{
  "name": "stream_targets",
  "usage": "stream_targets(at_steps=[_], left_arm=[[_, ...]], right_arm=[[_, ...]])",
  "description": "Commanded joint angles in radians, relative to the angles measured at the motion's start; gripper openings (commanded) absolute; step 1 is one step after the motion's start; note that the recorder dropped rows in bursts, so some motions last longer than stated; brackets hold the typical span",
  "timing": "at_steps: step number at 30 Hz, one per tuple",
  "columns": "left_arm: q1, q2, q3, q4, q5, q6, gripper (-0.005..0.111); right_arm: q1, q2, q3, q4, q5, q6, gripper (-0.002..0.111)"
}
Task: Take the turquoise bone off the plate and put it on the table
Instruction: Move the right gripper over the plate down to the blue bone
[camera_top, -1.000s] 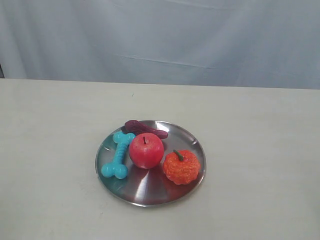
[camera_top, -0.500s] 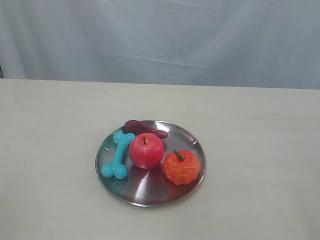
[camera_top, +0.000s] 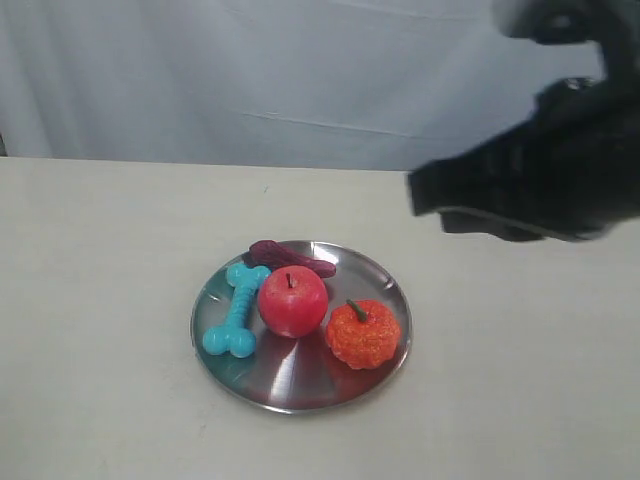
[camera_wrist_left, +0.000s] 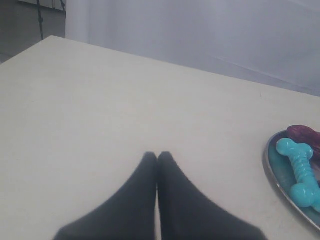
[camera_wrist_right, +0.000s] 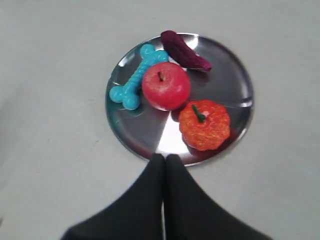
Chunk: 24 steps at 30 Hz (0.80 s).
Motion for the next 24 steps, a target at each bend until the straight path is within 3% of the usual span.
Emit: stream_targets(at_steps=[1,8,24], left_arm=[[0.001,-0.001,0.003,0.000,-0.005,-0.002,0.000],[0.001,-0.001,0.003,0.000,-0.005,-0.002,0.000],[0.001,-0.001,0.003,0.000,-0.005,-0.002,0.000]], right_arm=[[0.103,0.211,-0.198,-0.024,0.147,0.098,0.000],[0.211,0.503,-0.414,-0.090,0.190,0.200,-0.001],[0.209,0.823,-0.462,-0.056,-0.268,0.229,-0.001]])
